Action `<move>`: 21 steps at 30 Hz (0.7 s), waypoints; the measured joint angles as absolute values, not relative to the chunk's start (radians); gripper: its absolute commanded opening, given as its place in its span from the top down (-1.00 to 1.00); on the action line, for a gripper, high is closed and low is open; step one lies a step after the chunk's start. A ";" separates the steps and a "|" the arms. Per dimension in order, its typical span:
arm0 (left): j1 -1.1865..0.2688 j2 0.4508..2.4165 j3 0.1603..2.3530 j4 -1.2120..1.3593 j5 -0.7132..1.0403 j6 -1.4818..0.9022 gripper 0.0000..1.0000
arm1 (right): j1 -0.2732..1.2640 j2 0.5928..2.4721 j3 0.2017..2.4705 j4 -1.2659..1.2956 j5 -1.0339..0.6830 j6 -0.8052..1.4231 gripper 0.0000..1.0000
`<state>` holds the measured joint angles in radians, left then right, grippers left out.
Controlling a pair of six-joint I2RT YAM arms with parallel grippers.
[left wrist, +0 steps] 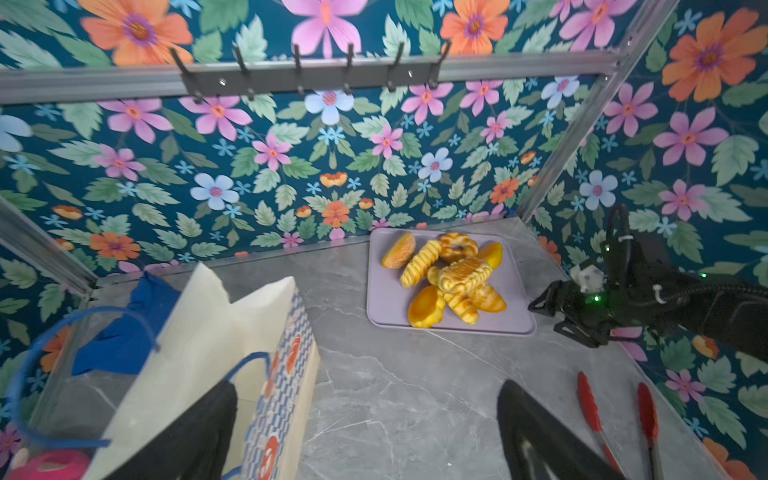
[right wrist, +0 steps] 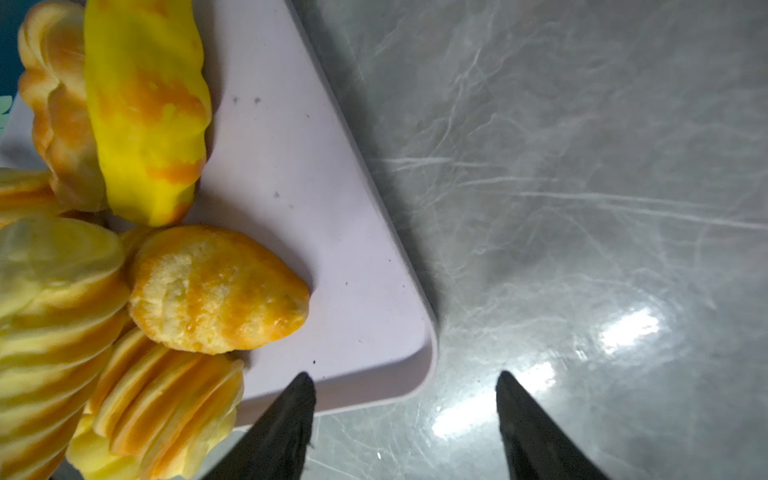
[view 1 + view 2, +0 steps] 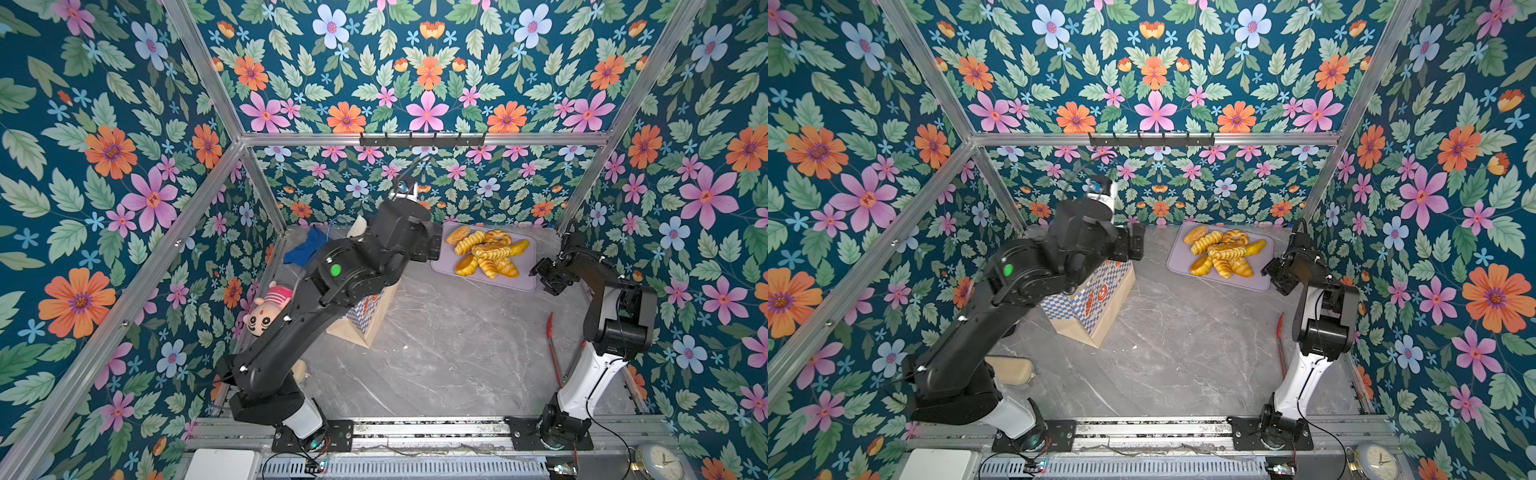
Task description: Place the fake bread into the paper bag
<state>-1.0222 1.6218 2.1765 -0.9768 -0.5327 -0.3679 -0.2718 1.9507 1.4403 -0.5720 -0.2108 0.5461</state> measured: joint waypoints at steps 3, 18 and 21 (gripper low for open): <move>-1.038 1.670 2.086 -0.920 -0.464 -0.392 -0.92 | -0.279 1.954 1.437 -0.571 -0.214 0.546 -0.39; -1.047 1.583 1.714 -0.680 -0.305 -0.498 -0.83 | -0.285 1.998 1.459 -0.564 -0.251 0.535 -0.16; -1.047 1.560 1.652 -0.657 -0.294 -0.524 -0.80 | -0.285 2.024 1.485 -0.565 -0.250 0.527 -0.05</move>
